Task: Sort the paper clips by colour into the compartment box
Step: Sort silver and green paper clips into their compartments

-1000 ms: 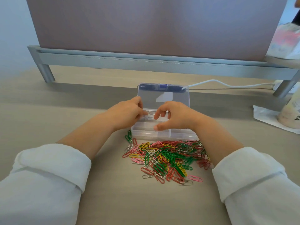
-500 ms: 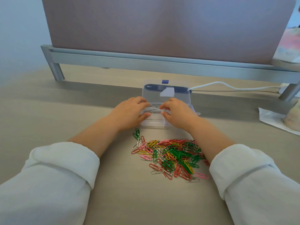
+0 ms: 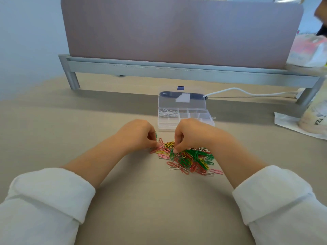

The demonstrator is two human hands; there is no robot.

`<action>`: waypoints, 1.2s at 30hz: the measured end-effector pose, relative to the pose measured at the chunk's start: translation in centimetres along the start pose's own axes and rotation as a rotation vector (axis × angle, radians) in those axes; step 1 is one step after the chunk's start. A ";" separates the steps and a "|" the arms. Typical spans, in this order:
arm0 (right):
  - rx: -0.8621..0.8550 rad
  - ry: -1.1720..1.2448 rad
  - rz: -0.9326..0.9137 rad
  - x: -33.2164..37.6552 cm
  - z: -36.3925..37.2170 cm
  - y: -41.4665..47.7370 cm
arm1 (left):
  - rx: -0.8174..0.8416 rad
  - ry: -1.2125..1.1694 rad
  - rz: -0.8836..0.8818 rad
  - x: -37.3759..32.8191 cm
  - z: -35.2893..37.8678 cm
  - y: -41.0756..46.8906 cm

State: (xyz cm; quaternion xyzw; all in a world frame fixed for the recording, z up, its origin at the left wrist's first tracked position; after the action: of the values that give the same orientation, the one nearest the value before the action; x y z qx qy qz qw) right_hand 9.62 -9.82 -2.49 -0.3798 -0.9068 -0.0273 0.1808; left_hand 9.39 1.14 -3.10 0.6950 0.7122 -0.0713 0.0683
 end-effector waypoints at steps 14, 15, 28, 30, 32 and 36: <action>-0.057 0.036 0.028 -0.5 0.1 -0.7 | 0.105 -0.010 0.014 -0.1 0.0 -0.8; -0.064 0.040 0.033 -0.5 0.1 -0.7 | 0.105 -0.019 0.022 -0.1 0.0 -0.8; -0.022 0.019 0.030 -1.1 0.3 -0.7 | -0.127 -0.277 0.215 -1.9 -0.5 -0.8; -0.016 -0.012 0.040 -1.2 0.1 -0.8 | -0.117 -0.326 0.243 -2.3 -0.5 -1.3; -0.032 -0.040 0.047 -1.3 -0.1 -0.9 | -0.108 -0.306 0.306 -3.2 -0.4 -1.9; -0.040 -0.085 0.053 -1.4 0.0 -0.9 | -0.058 -0.260 0.346 -4.1 0.2 -2.4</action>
State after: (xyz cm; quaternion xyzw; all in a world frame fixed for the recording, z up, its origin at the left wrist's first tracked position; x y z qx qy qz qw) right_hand 9.85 -11.40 -2.93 -0.4080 -0.9026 -0.0247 0.1350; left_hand 7.08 -2.95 -2.44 0.7895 0.5693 -0.1270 0.1910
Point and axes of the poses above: each hand's wrist, its own y-axis towards the middle knuckle, its own z-axis out of the palm, x = y × z, the point moved 9 cm from there along y, towards the middle knuckle, and after that the axes turned 12 degrees about -z, right-handed, at the moved point
